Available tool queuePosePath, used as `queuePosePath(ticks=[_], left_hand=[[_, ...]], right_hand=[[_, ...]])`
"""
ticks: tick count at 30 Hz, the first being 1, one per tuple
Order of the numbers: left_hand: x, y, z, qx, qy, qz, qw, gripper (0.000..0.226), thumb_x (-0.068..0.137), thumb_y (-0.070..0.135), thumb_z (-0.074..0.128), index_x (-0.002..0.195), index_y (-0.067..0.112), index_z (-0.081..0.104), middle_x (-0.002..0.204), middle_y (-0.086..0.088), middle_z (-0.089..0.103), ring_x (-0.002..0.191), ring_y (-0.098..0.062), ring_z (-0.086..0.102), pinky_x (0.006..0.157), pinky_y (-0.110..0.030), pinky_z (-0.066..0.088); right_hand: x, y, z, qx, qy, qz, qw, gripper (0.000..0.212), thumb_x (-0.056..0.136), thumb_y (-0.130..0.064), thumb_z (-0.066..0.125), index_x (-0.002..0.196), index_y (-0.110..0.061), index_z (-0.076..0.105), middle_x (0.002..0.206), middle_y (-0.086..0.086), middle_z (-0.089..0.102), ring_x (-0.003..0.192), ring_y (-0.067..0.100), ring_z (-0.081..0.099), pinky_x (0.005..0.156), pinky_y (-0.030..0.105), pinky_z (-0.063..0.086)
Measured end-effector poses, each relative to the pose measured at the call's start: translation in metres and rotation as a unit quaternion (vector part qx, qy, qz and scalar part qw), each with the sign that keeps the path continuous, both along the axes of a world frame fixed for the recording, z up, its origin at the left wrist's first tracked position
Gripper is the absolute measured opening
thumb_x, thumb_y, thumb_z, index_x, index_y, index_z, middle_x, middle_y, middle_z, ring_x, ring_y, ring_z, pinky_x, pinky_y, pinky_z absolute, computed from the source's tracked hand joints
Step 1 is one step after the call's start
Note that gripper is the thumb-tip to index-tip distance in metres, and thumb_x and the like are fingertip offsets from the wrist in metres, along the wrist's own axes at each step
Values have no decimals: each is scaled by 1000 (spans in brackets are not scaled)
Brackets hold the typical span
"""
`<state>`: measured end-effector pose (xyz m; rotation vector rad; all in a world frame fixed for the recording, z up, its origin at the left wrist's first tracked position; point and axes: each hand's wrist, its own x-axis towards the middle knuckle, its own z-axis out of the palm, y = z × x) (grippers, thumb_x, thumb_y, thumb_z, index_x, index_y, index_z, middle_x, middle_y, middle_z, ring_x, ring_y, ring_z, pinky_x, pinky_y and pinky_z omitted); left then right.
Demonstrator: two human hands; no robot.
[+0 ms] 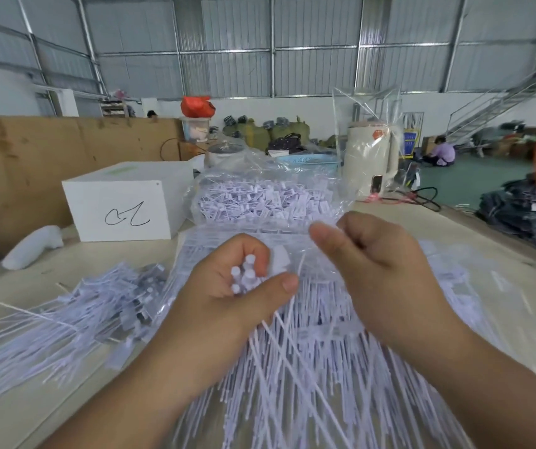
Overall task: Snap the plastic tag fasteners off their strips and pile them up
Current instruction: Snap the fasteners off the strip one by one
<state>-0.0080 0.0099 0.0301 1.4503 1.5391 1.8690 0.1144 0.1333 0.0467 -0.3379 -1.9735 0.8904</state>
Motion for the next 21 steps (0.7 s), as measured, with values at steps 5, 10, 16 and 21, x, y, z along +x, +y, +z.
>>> queuePosePath(ticks=[5, 10, 16, 21], left_hand=[[0, 0, 0, -35, -73, -104, 991, 10, 75, 20, 72, 72, 27, 66, 60, 9, 53, 48, -5, 50, 46, -17, 43], [-6, 1, -2, -69, -36, -153, 985, 31, 81, 12, 65, 106, 30, 72, 92, 7, 71, 63, -2, 62, 59, -18, 49], [-15, -5, 3, -150, 29, -247, 957, 31, 85, 10, 62, 110, 27, 70, 86, 16, 69, 61, 2, 55, 61, -17, 47], [-16, -4, 1, -130, 41, -160, 978, 12, 71, 25, 74, 82, 24, 69, 67, 14, 59, 57, -1, 51, 55, -13, 42]], right_hand=[[10, 7, -2, 19, -98, 154, 983, 28, 84, -51, 62, 77, -25, 54, 53, -7, 37, 44, 7, 29, 44, 21, 25], [14, 15, -2, 25, -187, 185, 965, 36, 79, -62, 60, 109, -47, 49, 73, 1, 61, 60, 15, 54, 57, 30, 42], [12, 12, -4, 54, -212, 201, 955, 40, 82, -58, 63, 115, -40, 50, 65, 6, 59, 52, 14, 45, 52, 28, 34], [18, 19, 4, 70, -285, 175, 940, 47, 81, -63, 57, 64, -19, 49, 53, -7, 38, 49, 8, 36, 50, 26, 28]])
